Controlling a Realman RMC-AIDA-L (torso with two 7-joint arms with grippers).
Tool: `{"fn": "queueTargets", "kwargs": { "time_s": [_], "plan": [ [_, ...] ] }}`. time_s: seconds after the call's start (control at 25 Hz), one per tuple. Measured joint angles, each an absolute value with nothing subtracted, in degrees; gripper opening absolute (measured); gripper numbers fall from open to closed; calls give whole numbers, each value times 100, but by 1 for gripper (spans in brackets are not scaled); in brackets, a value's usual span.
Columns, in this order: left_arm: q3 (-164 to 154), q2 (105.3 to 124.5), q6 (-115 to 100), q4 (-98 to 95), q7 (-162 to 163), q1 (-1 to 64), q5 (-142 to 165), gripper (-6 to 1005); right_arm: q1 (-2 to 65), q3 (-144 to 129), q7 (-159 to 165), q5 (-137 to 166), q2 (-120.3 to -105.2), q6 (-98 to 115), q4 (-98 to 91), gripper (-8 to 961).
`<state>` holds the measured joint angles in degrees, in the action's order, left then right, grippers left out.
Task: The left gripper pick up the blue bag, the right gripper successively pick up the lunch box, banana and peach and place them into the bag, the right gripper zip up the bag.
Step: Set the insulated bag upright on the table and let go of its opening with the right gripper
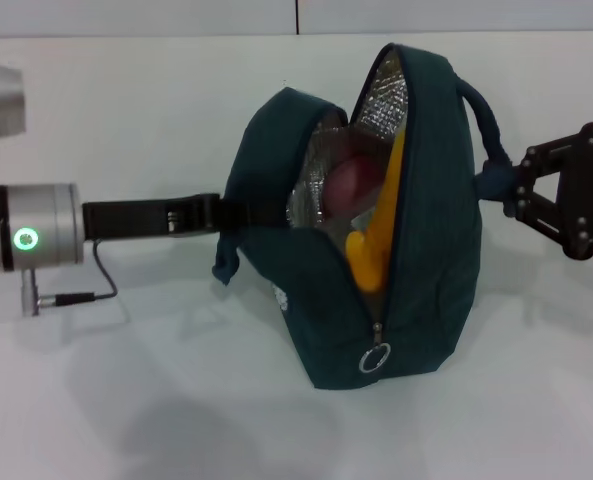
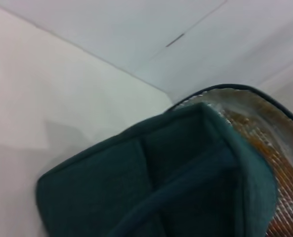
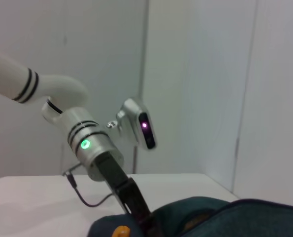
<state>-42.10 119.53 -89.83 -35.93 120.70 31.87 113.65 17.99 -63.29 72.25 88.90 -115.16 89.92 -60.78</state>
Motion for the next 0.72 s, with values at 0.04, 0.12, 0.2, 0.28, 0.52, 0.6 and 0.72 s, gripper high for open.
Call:
{"fn": "queueTargets", "kwargs": {
  "time_s": [0.04, 0.12, 0.2, 0.28, 0.52, 0.6, 0.72],
  "plan": [
    [-4210, 11956, -8987, -3592, 12041, 3126, 11347, 44, 1801, -6328, 7218, 8890, -11516, 9017, -6066, 103],
    [-4210, 11959, -9006, -3581, 12028, 3050, 11283, 44, 1806, -6329, 7207, 8889, -11517, 9058, -6044, 112],
    [-4210, 11960, -9013, -3546, 12024, 3030, 11230, 45, 1807, -6329, 7175, 8864, -11518, 9064, -5994, 121],
    [-4210, 11961, -9016, -3478, 12017, 3035, 11176, 45, 1806, -6328, 7149, 8845, -11521, 9064, -5943, 130],
    [-4210, 11963, -9014, -3296, 12028, 3100, 11070, 45, 1822, -6255, 7143, 8841, -11523, 9005, -5802, 157],
    [-4210, 11966, -9015, -3287, 12034, 3101, 11050, 45, 1839, -6180, 7187, 8839, -11523, 8979, -5714, 166],
    [-4210, 11969, -9018, -3163, 12033, 3095, 10888, 46, 1864, -6080, 7251, 8789, -11523, 8990, -5589, 180]
  ]
}}
